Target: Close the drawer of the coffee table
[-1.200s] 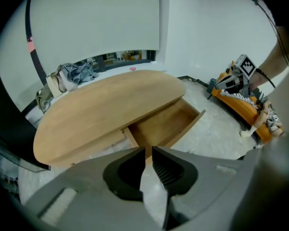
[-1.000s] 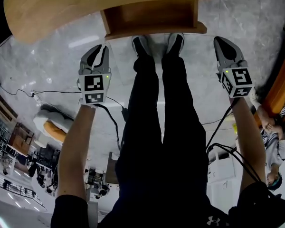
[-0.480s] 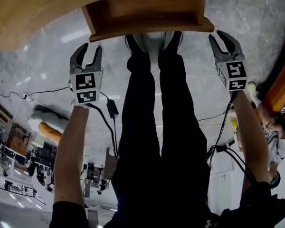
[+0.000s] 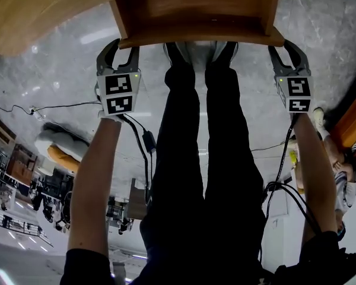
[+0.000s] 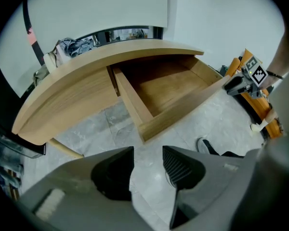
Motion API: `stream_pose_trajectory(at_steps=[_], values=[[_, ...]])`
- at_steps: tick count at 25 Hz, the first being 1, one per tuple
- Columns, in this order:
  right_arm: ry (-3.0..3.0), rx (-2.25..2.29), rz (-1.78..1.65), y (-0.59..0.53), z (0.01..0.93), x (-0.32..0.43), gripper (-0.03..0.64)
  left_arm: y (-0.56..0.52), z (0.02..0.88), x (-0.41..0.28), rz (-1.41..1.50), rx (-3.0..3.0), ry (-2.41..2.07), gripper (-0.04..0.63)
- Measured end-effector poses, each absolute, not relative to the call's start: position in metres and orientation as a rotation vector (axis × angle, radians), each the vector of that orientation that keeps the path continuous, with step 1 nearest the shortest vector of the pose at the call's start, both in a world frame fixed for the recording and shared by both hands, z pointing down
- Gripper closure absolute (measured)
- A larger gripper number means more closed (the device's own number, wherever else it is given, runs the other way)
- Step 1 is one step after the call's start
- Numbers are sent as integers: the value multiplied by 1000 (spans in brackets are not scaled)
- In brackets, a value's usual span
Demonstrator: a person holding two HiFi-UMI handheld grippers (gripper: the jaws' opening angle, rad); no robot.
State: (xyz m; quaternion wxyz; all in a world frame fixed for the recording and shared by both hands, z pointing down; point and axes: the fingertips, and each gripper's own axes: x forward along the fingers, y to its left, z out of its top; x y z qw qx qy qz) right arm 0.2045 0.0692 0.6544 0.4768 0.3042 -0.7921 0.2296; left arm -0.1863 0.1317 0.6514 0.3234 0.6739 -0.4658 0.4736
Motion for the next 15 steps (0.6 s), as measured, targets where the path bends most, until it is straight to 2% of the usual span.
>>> stream_pose_trajectory(at_steps=[8, 15], values=[[-1969, 777, 587, 56, 648, 197, 466, 129, 652, -185, 1206, 1746, -1215, 416], [-1981, 813, 639, 50, 644, 193, 505, 124, 644, -178, 1143, 1737, -1248, 438]])
